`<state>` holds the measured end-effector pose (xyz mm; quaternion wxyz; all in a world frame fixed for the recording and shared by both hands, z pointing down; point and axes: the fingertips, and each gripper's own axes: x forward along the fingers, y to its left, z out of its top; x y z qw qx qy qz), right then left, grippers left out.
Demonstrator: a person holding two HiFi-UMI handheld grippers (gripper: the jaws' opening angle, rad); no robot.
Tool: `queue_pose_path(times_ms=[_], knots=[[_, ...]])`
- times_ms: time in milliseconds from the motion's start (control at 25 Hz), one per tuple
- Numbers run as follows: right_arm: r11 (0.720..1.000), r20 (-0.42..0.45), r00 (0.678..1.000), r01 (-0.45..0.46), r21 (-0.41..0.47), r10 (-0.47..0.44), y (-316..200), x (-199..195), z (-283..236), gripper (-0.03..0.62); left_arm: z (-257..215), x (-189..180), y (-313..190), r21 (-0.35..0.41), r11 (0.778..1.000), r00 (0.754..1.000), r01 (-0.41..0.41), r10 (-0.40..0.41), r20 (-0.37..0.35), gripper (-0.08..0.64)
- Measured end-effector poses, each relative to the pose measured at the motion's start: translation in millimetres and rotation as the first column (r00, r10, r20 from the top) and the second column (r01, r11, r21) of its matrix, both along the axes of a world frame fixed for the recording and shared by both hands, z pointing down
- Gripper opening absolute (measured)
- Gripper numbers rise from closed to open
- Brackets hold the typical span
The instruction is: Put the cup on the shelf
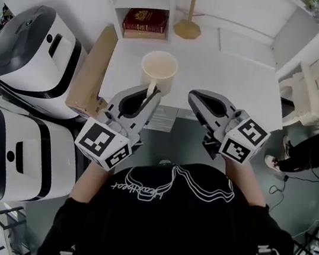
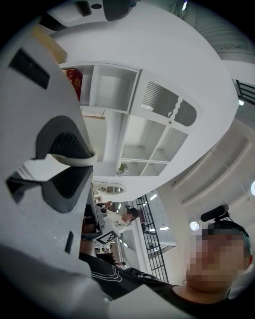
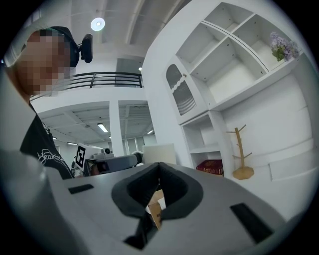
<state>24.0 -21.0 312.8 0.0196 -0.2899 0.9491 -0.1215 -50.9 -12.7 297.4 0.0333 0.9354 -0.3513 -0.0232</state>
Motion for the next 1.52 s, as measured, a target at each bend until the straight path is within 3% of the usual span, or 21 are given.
queue_pose_path(times_ms=[480,1040,1520], knots=[[0.999,-0.014,0.999,0.044,0.003,-0.044,-43,-21,5,0.006,6,-21,-54,-0.018,0.999,0.999,0.047,-0.047,-0.026,0.044],[0.994,0.023,0.995,0.097,-0.055,-0.096,-159,-26,17,0.006,21,-25,-166,-0.067,0.992,0.995,0.104,-0.104,0.004,0.044],[0.99,0.005,0.993,0.121,-0.076,-0.121,-233,-22,26,0.006,19,-22,-248,-0.051,0.992,0.993,0.116,-0.116,0.011,0.044]])
